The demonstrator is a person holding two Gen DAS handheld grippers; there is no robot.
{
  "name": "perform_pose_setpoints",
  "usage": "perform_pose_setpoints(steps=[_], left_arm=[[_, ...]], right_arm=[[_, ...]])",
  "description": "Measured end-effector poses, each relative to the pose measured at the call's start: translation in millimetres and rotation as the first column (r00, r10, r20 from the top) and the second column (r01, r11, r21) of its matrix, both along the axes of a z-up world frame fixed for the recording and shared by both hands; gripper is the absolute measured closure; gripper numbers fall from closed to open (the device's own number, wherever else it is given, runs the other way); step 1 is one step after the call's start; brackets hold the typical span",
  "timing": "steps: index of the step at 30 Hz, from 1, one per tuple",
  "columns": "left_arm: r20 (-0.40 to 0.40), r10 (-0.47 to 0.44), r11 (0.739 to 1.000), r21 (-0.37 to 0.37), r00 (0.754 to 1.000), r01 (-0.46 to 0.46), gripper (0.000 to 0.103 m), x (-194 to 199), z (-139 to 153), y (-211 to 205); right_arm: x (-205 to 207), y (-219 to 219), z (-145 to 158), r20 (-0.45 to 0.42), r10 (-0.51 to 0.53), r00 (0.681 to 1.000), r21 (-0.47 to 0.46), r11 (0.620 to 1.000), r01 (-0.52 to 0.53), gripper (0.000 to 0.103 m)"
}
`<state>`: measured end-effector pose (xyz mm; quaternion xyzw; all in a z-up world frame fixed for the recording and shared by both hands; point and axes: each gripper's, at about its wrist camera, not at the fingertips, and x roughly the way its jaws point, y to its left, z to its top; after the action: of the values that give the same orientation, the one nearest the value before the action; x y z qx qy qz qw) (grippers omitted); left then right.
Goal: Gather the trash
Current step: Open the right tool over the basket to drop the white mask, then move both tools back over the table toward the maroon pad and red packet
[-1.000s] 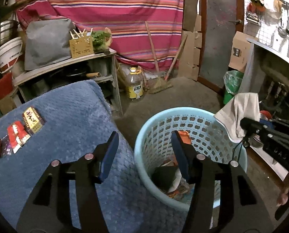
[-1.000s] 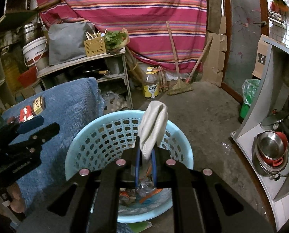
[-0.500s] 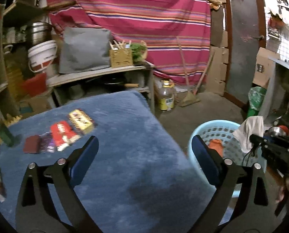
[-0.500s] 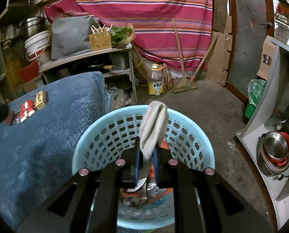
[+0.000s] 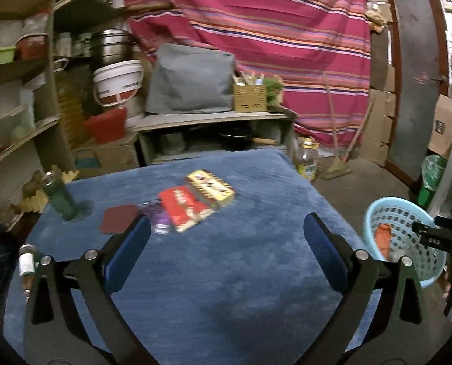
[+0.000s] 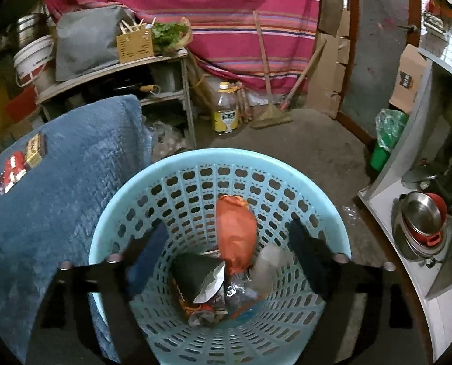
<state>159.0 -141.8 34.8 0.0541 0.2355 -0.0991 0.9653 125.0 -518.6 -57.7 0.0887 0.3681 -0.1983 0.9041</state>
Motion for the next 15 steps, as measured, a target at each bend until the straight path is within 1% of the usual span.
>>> perform_pose_setpoints(steps=[5, 11, 15], left_arm=[[-0.008, 0.060, 0.998, -0.007, 0.998, -0.060, 0.006, 11, 0, 40], [-0.038, 0.119, 0.993, -0.011, 0.992, -0.119, 0.006, 29, -5, 81], [-0.055, 0.157, 0.987, -0.021, 0.986, -0.159, 0.006, 40, -9, 108]], right_arm=[[5, 25, 4, 0.023, 0.006, 1.000, -0.010, 1.000, -0.006, 0.016], [18, 76, 28, 0.089, 0.091, 0.992, -0.047, 0.995, -0.087, 0.015], [31, 116, 49, 0.133, 0.170, 0.977, -0.068, 0.984, -0.162, 0.015]])
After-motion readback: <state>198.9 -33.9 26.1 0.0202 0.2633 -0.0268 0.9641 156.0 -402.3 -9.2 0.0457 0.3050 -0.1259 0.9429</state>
